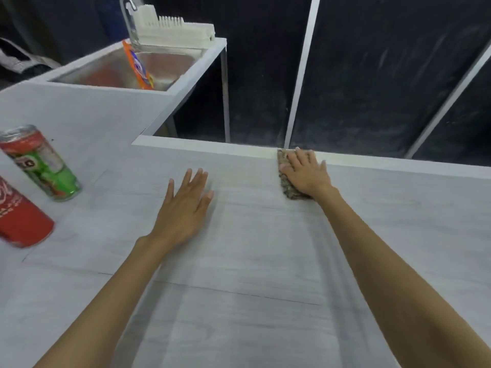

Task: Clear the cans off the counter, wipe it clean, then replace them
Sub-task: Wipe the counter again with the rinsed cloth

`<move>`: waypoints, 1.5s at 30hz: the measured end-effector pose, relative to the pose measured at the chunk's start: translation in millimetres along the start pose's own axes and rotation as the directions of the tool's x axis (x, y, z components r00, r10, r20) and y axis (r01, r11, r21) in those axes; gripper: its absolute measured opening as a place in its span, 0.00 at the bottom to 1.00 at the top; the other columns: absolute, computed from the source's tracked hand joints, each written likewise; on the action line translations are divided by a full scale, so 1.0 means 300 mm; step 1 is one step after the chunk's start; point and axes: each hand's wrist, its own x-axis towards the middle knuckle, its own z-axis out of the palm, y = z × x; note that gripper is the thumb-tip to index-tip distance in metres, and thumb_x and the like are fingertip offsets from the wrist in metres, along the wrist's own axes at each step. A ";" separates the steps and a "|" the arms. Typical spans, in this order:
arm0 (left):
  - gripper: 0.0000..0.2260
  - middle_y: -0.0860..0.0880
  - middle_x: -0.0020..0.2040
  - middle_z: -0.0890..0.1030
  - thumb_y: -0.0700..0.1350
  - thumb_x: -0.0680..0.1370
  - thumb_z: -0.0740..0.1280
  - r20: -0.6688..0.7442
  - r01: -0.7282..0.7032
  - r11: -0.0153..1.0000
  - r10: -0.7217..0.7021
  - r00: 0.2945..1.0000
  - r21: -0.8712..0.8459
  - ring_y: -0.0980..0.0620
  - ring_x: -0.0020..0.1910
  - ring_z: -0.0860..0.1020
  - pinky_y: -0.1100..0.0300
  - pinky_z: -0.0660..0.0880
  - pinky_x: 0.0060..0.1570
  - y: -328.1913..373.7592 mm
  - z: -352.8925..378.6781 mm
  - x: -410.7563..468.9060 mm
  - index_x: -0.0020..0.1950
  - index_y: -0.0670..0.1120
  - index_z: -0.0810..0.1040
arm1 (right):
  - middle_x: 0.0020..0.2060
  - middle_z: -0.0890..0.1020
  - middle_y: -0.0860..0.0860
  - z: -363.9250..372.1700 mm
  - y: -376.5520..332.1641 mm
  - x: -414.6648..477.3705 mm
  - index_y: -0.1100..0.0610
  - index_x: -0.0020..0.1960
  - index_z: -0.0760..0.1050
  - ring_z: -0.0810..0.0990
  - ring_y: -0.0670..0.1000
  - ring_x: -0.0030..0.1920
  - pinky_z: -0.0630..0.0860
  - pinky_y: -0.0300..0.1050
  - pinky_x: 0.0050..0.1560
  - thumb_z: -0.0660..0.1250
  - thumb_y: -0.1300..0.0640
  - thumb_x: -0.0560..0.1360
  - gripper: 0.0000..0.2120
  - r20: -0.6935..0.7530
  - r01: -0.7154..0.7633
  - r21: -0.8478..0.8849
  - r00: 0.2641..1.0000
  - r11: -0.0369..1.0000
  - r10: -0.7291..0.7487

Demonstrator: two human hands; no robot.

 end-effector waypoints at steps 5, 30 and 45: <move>0.24 0.54 0.77 0.47 0.54 0.81 0.44 -0.043 0.123 0.992 -0.123 0.991 -0.004 0.58 0.75 0.40 0.58 0.32 0.70 -0.149 -0.047 -0.047 0.76 0.50 0.46 | 0.77 0.44 0.50 0.078 -0.368 0.049 0.49 0.76 0.44 0.39 0.57 0.76 0.38 0.57 0.74 0.44 0.41 0.79 0.28 0.006 0.150 0.044 0.989 0.988 -0.150; 0.24 0.59 0.76 0.47 0.54 0.80 0.44 -0.081 0.174 0.978 -0.184 0.980 -0.118 0.69 0.70 0.38 0.71 0.31 0.67 -0.368 -0.199 -0.605 0.76 0.52 0.48 | 0.76 0.45 0.46 0.277 -0.882 -0.614 0.47 0.76 0.42 0.38 0.51 0.76 0.36 0.51 0.73 0.47 0.42 0.79 0.28 0.096 0.779 -0.008 0.625 0.627 -0.775; 0.23 0.58 0.76 0.46 0.52 0.81 0.46 0.024 0.029 0.987 -0.025 0.999 -0.159 0.65 0.72 0.39 0.65 0.34 0.71 -0.525 -0.299 -0.879 0.76 0.52 0.47 | 0.76 0.43 0.46 0.328 -1.114 -0.852 0.46 0.76 0.41 0.36 0.52 0.75 0.35 0.54 0.73 0.45 0.43 0.80 0.26 0.035 0.406 0.039 0.912 0.913 -0.408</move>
